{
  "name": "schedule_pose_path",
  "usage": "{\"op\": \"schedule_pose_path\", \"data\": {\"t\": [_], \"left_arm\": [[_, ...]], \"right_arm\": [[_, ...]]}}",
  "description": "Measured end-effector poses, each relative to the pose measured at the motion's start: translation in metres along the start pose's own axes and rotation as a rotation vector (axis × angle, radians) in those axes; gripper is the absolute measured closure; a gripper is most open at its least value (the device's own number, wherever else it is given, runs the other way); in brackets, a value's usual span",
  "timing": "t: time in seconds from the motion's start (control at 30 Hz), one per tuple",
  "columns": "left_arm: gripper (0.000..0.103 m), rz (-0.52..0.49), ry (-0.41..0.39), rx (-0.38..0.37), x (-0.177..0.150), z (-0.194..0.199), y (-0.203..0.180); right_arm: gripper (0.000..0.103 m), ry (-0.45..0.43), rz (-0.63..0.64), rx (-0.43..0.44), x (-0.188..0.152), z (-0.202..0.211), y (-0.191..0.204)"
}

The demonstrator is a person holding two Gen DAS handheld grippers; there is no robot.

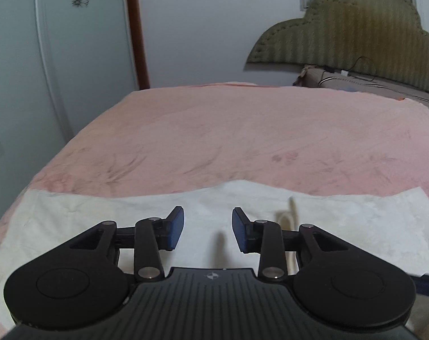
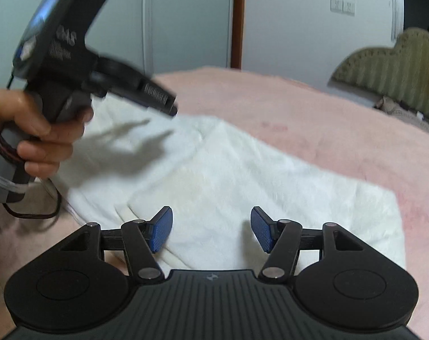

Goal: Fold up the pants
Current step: 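Open the right tool and grasp the trouser fold with the left tool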

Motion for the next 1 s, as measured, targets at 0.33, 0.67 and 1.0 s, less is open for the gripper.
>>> {"op": "schedule_pose_path", "data": {"t": [0.33, 0.67, 1.0], "left_arm": [[0.059, 0.139, 0.217, -0.213, -0.030, 0.006, 0.013], [0.059, 0.369, 0.407, -0.558, -0.046, 0.015, 0.010], [0.044, 0.678, 0.565, -0.742, -0.065, -0.011, 0.010]], "right_arm": [[0.047, 0.036, 0.375, -0.113, -0.014, 0.001, 0.050], [0.089, 0.002, 0.497, -0.175, -0.019, -0.015, 0.068], [0.089, -0.024, 0.224, -0.117, -0.002, 0.002, 0.025]]}}
Point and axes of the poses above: each gripper's, at about its wrist camera, not at the fingertips, and z roughly against the way its jaws point, y to its left, x to its top, the point moved 5 cm from there along -z, roughly the way its jaws point, and after that the axes turned 1 degree about x, right-handed, at the moved point
